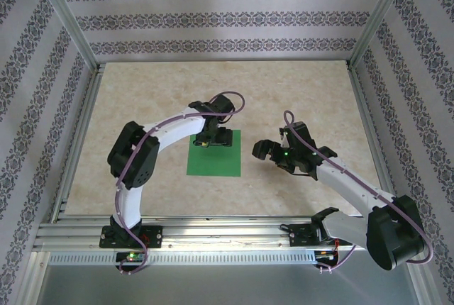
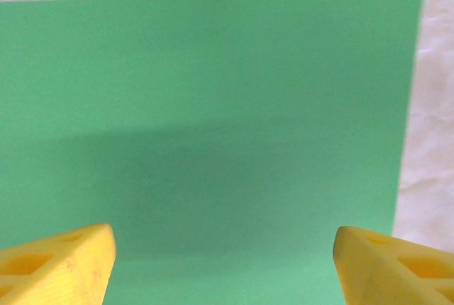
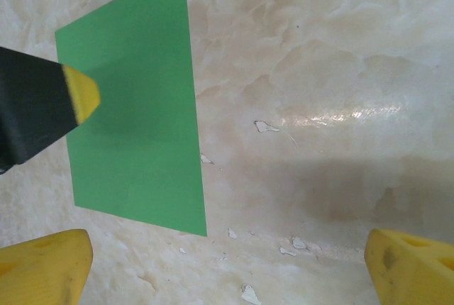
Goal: Fold a paper plane with a square sheet of paper (pick it up from the middle)
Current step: Rotate the square sheet of paper at the center of the table.
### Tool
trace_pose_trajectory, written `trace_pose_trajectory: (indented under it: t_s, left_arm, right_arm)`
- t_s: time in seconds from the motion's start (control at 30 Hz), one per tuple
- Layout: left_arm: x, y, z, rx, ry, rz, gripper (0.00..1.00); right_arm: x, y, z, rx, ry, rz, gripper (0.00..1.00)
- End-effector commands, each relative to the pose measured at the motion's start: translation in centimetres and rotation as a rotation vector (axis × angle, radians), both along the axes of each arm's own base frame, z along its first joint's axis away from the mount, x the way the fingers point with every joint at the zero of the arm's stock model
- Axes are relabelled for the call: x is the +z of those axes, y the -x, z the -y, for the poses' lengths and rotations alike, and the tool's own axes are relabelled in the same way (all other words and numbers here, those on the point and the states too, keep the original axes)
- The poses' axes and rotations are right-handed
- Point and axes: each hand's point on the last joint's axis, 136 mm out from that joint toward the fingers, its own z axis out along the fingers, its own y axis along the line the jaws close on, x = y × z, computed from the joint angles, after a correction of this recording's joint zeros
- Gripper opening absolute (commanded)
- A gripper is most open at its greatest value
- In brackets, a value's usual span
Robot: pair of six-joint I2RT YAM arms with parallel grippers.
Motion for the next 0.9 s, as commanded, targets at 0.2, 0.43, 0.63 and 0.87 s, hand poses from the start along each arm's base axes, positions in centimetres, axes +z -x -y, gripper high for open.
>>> trace_pose_trajectory:
  t_s: [0.2,0.43,0.63,0.87]
  left_arm:
    - [-1.6,1.1,-1.7,0.090,-0.101,-0.111,0.81]
    - [-1.8,1.5,-1.6,0.109,-0.114,-0.124,0.83]
    - [-2.4,1.7,-1.2,0.113,-0.111,-0.142,0.83]
    - [-3.8,2.0,-1.3,0.105,-0.143,-0.164,0.84]
  right_arm:
    - [0.9,-0.2,-0.3,0.015,0.020,0.027,0.98]
    - [0.7,-0.2,-0.3,0.012,0.022,0.017,0.98]
    - [0.4,-0.2,-0.3,0.012,0.023,0.008,0.98]
    - [0.3,0.0,-0.3,0.011,0.021,0.001,0.98]
